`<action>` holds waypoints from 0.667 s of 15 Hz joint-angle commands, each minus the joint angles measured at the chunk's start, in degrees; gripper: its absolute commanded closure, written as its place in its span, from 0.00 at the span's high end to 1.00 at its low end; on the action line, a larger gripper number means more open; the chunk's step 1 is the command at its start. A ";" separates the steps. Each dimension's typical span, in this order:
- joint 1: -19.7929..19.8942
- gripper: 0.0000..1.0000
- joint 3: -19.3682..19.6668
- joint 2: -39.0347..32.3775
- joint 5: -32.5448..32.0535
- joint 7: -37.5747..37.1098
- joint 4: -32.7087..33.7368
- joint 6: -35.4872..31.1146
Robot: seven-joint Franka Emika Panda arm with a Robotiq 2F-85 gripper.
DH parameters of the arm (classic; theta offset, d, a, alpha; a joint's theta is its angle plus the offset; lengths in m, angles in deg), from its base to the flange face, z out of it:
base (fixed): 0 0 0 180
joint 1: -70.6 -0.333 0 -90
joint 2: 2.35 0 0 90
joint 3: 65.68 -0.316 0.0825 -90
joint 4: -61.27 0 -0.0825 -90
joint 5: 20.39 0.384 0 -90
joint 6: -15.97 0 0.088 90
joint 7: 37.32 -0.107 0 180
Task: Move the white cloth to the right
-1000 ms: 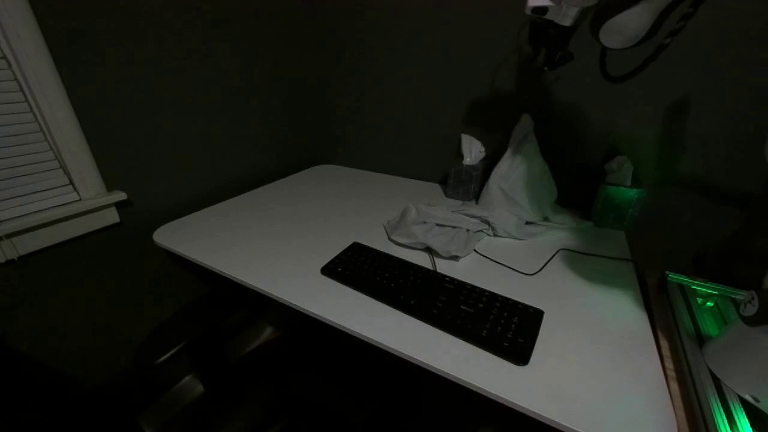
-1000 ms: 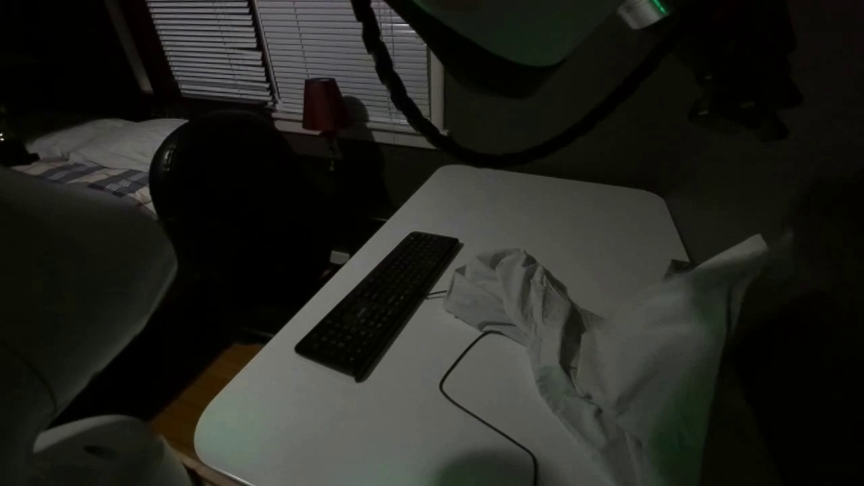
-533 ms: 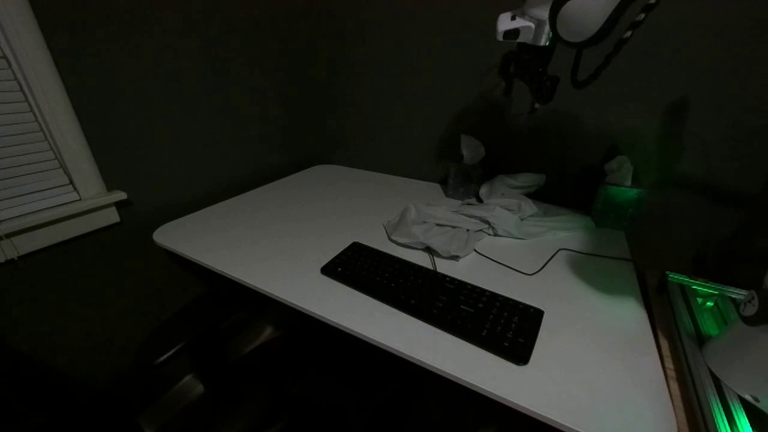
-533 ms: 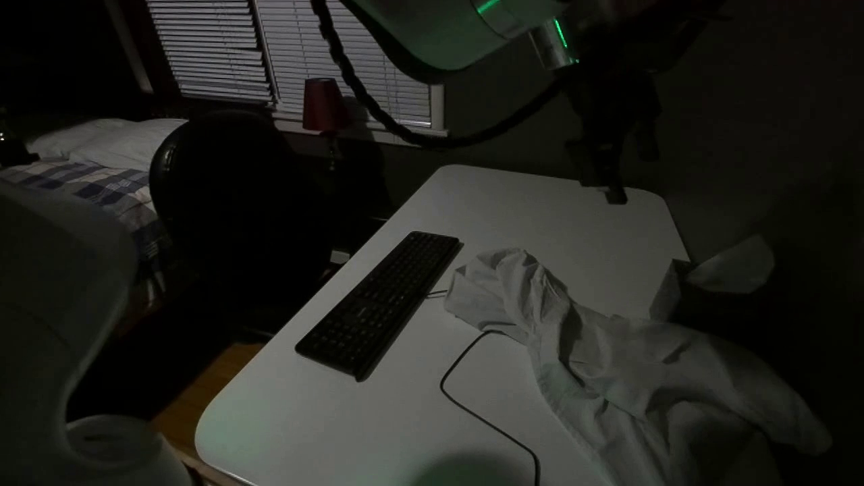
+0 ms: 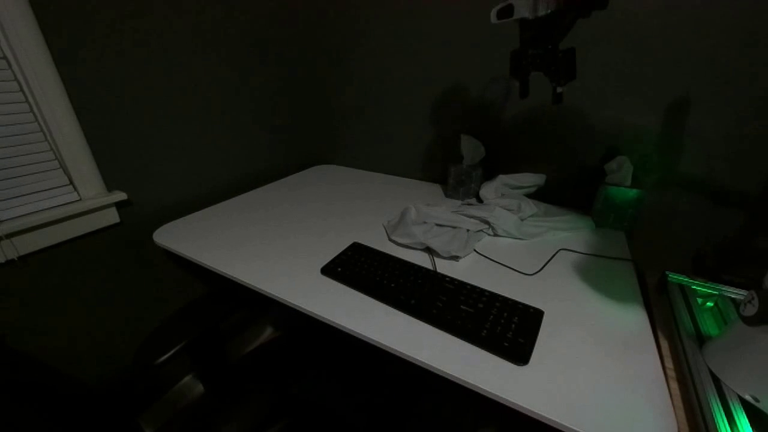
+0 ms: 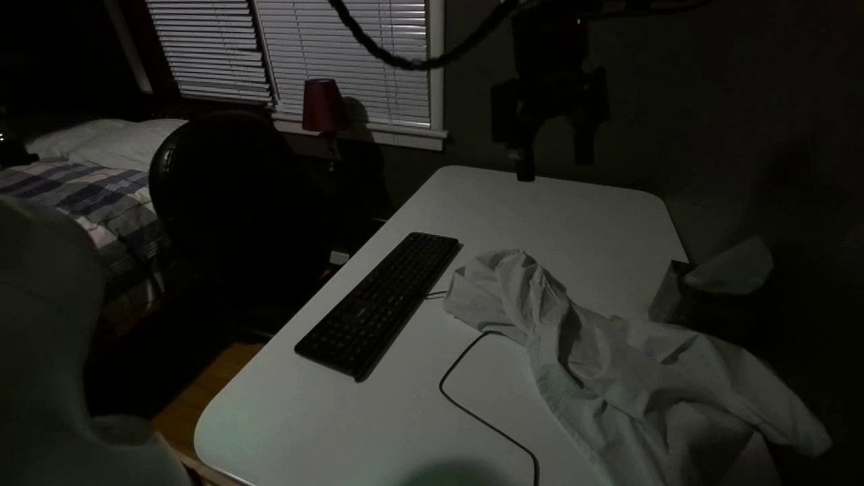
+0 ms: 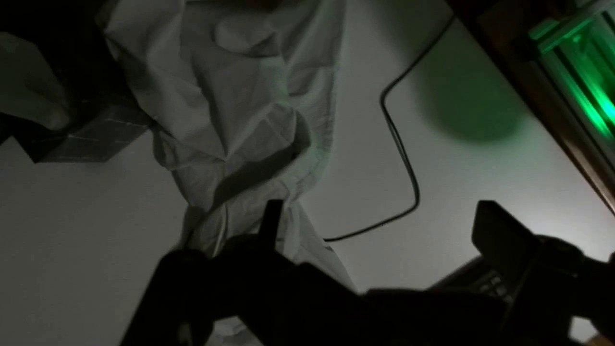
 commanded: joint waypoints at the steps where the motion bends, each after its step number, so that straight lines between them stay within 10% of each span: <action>1: -12.56 1.00 10.98 -1.26 5.39 -4.21 7.66 13.80; 10: -24.61 1.00 19.90 1.53 10.28 -13.95 10.85 20.49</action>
